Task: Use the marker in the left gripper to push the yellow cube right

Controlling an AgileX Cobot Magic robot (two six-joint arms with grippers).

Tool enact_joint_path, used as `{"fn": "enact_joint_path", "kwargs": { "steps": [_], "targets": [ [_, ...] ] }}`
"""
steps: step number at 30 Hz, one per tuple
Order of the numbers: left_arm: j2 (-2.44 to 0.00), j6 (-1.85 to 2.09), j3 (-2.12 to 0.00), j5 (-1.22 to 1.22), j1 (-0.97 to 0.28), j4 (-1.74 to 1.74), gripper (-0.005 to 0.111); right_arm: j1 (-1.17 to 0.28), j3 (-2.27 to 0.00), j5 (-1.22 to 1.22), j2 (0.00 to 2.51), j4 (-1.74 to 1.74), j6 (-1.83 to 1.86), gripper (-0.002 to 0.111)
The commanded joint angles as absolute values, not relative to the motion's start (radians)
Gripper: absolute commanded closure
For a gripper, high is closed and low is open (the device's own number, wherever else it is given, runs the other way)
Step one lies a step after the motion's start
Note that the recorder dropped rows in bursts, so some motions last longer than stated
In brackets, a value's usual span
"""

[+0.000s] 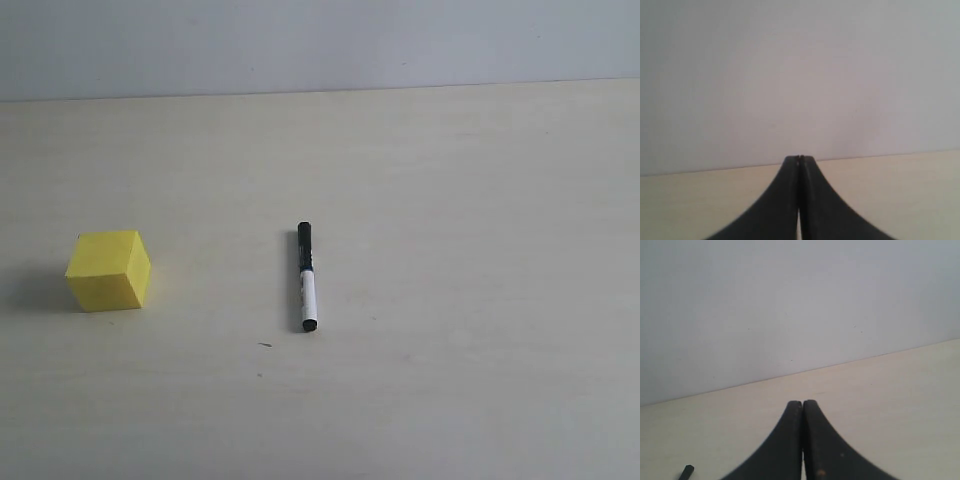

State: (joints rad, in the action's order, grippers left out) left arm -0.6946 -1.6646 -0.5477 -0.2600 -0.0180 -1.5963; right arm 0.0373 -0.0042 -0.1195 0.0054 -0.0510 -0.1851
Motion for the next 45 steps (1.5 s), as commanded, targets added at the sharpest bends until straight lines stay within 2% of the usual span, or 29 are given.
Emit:
{"fn": "enact_joint_path", "kwargs": {
  "steps": [1,6,11,16,19,21,23,26,33,40,45],
  "targets": [
    [-0.791,-1.506,-0.598,-0.183,-0.021,-1.744,0.107,0.043,0.000,-0.110,0.000,-0.051,-0.185,0.108],
    [-0.825,-1.087,-0.598,0.033,-0.021,-1.744,0.107,0.043,0.000,-0.110,0.000,-0.051,-0.185,0.108],
    [-0.891,-0.883,-0.629,0.503,-0.035,-1.666,0.107,0.043,0.000,-0.110,0.000,-0.051,-0.185,0.108],
    [-1.137,-0.350,-0.938,0.975,-0.097,-0.909,0.107,0.043,0.000,-0.110,0.000,-0.051,-0.185,0.108],
    [-1.303,-0.292,-1.119,1.174,-0.108,-0.524,0.107,0.043,0.000,-0.110,0.000,-0.051,-0.185,0.108],
    [-1.341,-0.213,-1.141,1.126,-0.152,-0.288,0.107,0.043,0.000,-0.110,0.000,-0.051,-0.185,0.108],
    [-1.354,-0.211,-1.123,0.957,-0.241,-0.102,0.107,0.043,0.000,-0.110,0.000,-0.051,-0.185,0.108],
    [-1.393,-0.287,-1.101,0.708,-0.410,-0.009,0.107,0.043,0.000,-0.110,0.000,-0.051,-0.185,0.108],
    [-1.654,-0.408,-1.265,0.728,-0.650,-0.016,0.107,0.043,0.000,-0.110,0.000,-0.051,-0.185,0.108],
    [-1.795,-0.382,-1.364,0.547,-0.775,-0.016,0.107,0.043,0.000,-0.110,0.000,-0.051,-0.185,0.108],
    [-1.830,-0.408,-1.366,0.535,-0.794,-0.011,0.107,0.043,0.000,-0.110,0.000,-0.051,-0.185,0.108]
  ]
}}
